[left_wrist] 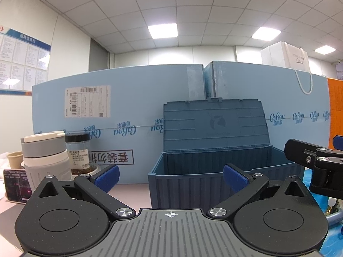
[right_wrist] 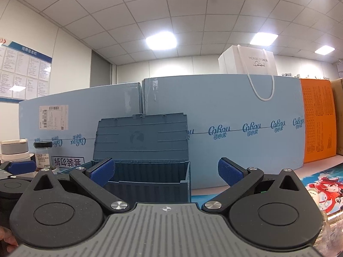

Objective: Organize rigid objects

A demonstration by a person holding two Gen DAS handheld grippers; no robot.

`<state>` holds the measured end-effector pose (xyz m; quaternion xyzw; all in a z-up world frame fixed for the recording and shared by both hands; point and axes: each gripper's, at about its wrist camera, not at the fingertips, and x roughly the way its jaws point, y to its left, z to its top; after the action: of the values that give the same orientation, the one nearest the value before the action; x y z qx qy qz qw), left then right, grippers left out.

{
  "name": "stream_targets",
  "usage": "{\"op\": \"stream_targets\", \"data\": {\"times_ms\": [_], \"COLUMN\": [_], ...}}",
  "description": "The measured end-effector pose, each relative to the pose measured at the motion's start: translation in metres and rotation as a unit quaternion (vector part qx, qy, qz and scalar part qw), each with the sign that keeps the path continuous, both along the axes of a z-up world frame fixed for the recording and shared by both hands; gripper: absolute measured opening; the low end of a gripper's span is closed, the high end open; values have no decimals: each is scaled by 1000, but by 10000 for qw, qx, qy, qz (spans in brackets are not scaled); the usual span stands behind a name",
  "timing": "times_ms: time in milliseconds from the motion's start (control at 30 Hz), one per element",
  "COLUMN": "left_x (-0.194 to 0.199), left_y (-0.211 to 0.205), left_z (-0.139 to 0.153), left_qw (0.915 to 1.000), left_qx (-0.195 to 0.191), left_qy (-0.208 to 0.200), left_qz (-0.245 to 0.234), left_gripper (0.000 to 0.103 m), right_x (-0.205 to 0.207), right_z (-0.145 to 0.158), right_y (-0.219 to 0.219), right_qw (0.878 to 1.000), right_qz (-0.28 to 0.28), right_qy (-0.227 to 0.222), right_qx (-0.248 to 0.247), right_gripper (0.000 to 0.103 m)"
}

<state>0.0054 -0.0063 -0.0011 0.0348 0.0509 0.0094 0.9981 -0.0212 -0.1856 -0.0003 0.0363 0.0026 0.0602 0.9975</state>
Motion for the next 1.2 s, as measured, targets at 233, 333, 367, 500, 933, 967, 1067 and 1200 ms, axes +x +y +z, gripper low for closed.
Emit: {"op": "stream_targets", "data": {"times_ms": [233,333,367,500,933,967,1067,1200], "left_x": [-7,-8,-8,-12,-14,-14,-15,-14], "left_y": [0,-1,-1,-2,0,0,-2,-2], "left_z": [0,0,0,1,2,2,2,2], "left_qw": [9998,9998,9998,9994,9988,9988,9986,9985], "left_qx": [-12,19,24,61,52,60,99,111], "left_qy": [-185,-191,-211,-314,-373,-380,-399,-374], "left_qz": [3,40,55,154,313,310,333,396], "left_gripper": [103,103,103,103,103,103,103,103], "right_x": [-8,-8,-8,-9,-8,-7,-7,-6], "right_z": [1,1,1,1,0,0,0,1], "right_y": [3,4,4,6,7,7,8,9], "right_qw": [9998,9997,9997,9993,9989,9988,9988,9990], "right_qz": [-116,-151,-172,-278,-388,-388,-382,-305], "right_qy": [-146,-122,-120,-127,18,28,40,78], "right_qx": [-88,-130,-145,-209,-273,-282,-293,-303], "right_gripper": [103,103,103,103,103,103,103,103]}}
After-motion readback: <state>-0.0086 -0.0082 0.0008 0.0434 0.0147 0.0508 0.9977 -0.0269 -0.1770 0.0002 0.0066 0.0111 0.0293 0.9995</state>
